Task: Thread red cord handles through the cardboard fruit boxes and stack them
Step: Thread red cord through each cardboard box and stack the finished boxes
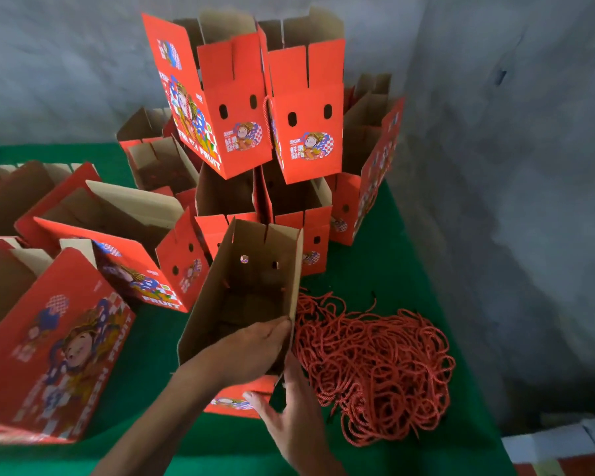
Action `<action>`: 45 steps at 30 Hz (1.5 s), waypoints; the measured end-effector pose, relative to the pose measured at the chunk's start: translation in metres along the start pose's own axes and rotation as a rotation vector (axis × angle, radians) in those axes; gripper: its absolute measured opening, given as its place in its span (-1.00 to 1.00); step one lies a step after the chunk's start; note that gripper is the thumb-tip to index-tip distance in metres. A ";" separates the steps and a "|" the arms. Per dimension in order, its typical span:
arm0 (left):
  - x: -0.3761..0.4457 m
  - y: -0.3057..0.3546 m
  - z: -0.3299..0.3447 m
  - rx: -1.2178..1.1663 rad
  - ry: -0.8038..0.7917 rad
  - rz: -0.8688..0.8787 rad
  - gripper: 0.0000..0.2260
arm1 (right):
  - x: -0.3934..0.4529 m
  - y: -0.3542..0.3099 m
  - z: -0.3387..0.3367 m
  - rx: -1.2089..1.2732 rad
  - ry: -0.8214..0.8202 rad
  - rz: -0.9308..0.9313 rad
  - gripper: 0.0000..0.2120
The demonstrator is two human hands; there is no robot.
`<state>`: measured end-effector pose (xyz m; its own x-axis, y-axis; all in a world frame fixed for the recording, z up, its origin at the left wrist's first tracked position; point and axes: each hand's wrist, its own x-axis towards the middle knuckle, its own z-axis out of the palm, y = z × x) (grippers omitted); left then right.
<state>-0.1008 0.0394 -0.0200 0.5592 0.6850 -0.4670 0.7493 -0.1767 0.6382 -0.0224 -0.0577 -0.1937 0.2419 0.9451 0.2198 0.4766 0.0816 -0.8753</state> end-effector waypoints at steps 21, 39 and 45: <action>0.090 0.167 0.040 0.174 -0.275 0.543 -0.37 | 0.028 0.051 -0.157 -0.124 0.444 0.249 -0.35; 0.185 0.154 0.038 0.675 0.429 0.652 -0.78 | 0.145 0.099 -0.212 -0.247 0.641 0.324 -0.62; 0.207 0.133 0.056 0.721 0.467 0.652 -0.79 | 0.156 0.116 -0.216 -0.147 0.546 0.398 -0.78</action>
<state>0.1340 0.1184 -0.0659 0.8499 0.4834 0.2097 0.4739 -0.8752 0.0969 0.2532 0.0306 -0.1681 0.7946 0.5965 0.1132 0.3637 -0.3184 -0.8754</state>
